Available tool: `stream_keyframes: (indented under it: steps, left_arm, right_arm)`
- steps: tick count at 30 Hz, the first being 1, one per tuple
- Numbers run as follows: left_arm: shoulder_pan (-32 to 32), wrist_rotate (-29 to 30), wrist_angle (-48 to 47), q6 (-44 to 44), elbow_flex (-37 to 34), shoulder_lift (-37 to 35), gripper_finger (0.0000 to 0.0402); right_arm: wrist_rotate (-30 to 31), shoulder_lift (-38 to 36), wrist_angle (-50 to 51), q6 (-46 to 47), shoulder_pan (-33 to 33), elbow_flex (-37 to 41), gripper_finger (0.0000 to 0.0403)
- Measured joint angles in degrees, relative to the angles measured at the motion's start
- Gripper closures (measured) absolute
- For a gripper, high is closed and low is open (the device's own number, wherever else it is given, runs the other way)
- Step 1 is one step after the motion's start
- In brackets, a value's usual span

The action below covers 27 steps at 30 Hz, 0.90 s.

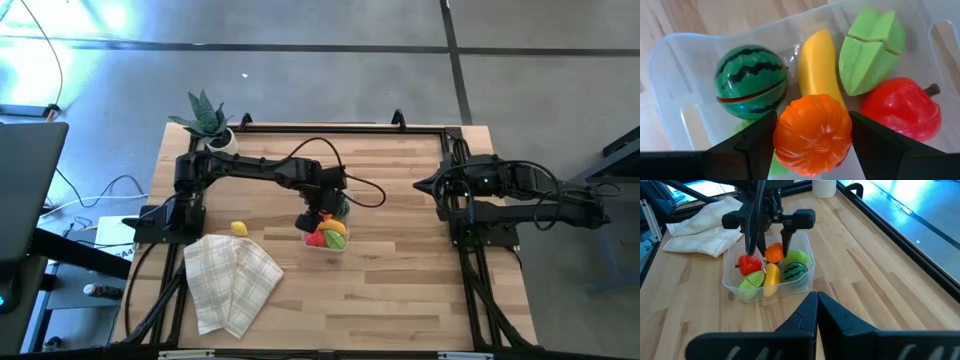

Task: Pick and placing Produce into tupperware
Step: Put the tangerine into the transparent bin

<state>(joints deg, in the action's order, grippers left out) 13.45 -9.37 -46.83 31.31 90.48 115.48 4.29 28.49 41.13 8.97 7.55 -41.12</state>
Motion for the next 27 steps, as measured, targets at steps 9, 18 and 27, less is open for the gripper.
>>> stream_keyframes:
  steps: [9,18,27]
  left_arm:
    - [-0.46,1.46,0.01,0.59,0.00,0.00,0.0176]
    - [-1.14,1.75,-0.36,0.59,-0.07,2.01,0.0176]
    - [-1.14,2.60,0.29,0.42,-0.02,1.95,0.0176]
  right_arm:
    - [0.00,0.00,0.02,0.00,0.02,0.00,0.0403]
    - [-0.02,0.00,0.04,0.00,0.00,0.00,0.0403]
    - [0.00,0.00,0.26,0.00,0.00,0.00,0.0403]
